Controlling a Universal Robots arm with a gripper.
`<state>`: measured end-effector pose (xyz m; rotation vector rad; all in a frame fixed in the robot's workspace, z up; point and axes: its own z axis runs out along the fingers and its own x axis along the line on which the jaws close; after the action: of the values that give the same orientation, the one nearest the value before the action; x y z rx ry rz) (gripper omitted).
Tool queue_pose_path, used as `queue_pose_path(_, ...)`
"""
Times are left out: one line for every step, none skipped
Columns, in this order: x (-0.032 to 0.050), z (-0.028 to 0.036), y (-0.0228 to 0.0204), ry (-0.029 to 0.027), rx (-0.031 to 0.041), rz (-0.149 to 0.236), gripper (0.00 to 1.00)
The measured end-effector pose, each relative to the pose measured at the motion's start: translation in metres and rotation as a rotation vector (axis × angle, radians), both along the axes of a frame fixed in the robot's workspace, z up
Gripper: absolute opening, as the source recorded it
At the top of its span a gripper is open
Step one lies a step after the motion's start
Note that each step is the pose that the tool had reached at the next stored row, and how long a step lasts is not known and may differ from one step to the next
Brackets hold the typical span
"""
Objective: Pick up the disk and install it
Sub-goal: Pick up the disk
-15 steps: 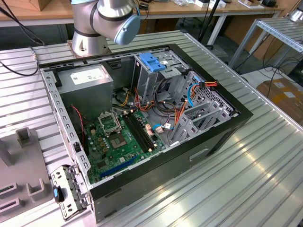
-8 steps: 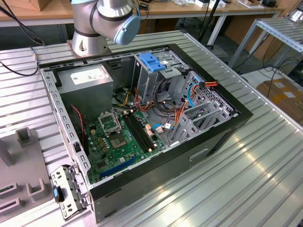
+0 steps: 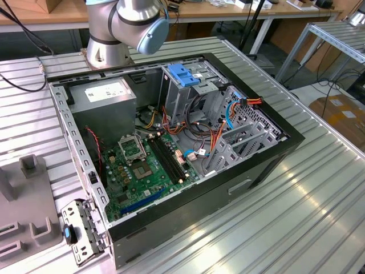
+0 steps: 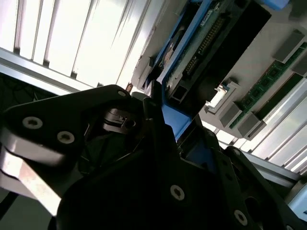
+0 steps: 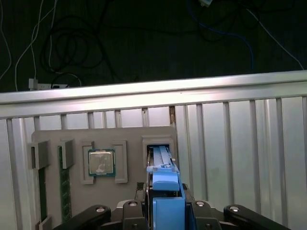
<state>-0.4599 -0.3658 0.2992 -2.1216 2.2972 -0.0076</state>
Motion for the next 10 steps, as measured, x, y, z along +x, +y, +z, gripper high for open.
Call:
queue_pose_path(0.0000,0.0000,0.0000,0.0000,0.0000,0.000,0.37)
queue_pose_path(0.0000,0.0000,0.0000,0.0000,0.0000,0.000,0.37)
queue_pose_path(0.0000,0.0000,0.0000,0.0000,0.0000,0.000,0.37)
queue_pose_path(0.0000,-0.0001,-0.0002,0.0000,0.0000,0.065,0.37)
queue_pose_path(-0.0001,-0.0001,-0.0009,0.0000,0.0000,0.076,0.37)
queue_pose_path(0.0000,-0.0001,-0.0047,0.0000,0.0000,0.076,0.37)
queue_pose_path(0.0000,-0.0001,-0.0047,0.0000,0.0000,0.076,0.37)
queue_pose_path(0.0000,-0.0001,-0.0047,0.0000,0.0000,0.076,0.37)
queue_pose_path(0.0000,-0.0001,-0.0048,0.0000,0.0000,0.076,0.37)
queue_pose_path(0.0000,-0.0001,-0.0048,0.0000,0.0000,0.076,0.37)
